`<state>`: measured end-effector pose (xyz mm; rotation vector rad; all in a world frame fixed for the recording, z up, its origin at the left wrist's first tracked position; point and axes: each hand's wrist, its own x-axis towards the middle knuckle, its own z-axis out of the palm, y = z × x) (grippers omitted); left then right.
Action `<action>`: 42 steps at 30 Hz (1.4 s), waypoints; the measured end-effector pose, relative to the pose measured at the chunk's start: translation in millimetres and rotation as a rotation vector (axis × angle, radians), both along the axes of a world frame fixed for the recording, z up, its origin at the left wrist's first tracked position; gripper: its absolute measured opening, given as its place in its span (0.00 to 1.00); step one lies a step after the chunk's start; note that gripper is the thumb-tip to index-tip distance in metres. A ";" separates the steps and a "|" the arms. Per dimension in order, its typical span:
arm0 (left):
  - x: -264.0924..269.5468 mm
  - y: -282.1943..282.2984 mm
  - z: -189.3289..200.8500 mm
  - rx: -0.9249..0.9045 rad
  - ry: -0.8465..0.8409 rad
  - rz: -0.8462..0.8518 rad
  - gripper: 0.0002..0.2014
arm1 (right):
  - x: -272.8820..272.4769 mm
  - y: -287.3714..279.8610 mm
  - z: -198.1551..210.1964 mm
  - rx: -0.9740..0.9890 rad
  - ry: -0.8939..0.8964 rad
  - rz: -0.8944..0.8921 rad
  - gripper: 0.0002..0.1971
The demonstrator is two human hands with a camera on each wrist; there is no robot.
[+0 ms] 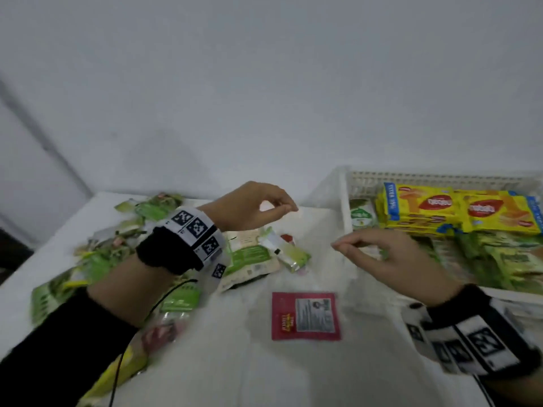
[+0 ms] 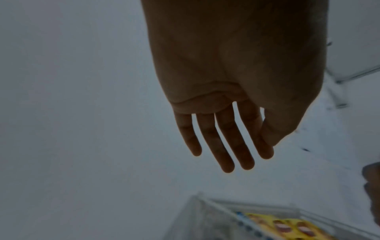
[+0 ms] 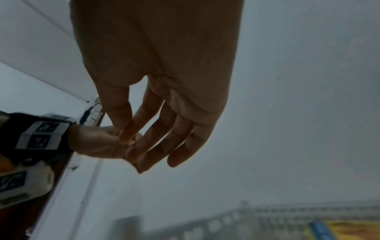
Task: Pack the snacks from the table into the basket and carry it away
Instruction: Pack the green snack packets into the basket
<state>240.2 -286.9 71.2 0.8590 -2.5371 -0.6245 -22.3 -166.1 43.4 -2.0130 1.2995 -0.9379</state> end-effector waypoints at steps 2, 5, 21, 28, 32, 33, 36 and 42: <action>62.1 6.6 -18.5 0.048 -0.016 0.134 0.08 | 42.6 -8.7 -10.3 0.026 -0.044 0.052 0.07; 139.7 16.8 -45.4 0.115 -0.112 0.266 0.08 | 99.1 -23.9 -34.6 0.110 -0.077 0.075 0.07; 286.5 10.3 -117.5 0.273 -0.064 0.367 0.09 | 177.9 -100.1 -134.0 0.304 0.532 -0.448 0.30; 296.1 -33.9 -134.5 0.196 -0.212 0.469 0.10 | 193.5 -97.5 -133.7 0.321 0.595 -0.453 0.30; 272.9 -54.3 -143.0 0.161 -0.632 0.475 0.29 | 200.1 -90.5 -131.9 0.346 0.468 -0.436 0.27; 269.2 -57.3 -145.2 0.129 -0.752 0.502 0.35 | 199.8 -89.5 -132.9 0.351 0.429 -0.433 0.26; 265.3 -65.5 -150.3 0.162 -0.805 0.589 0.40 | 196.2 -87.4 -135.1 0.344 0.349 -0.449 0.19; 271.5 -63.9 -126.2 0.307 -0.541 0.594 0.29 | 187.1 -85.4 -119.4 0.365 0.167 -0.481 0.15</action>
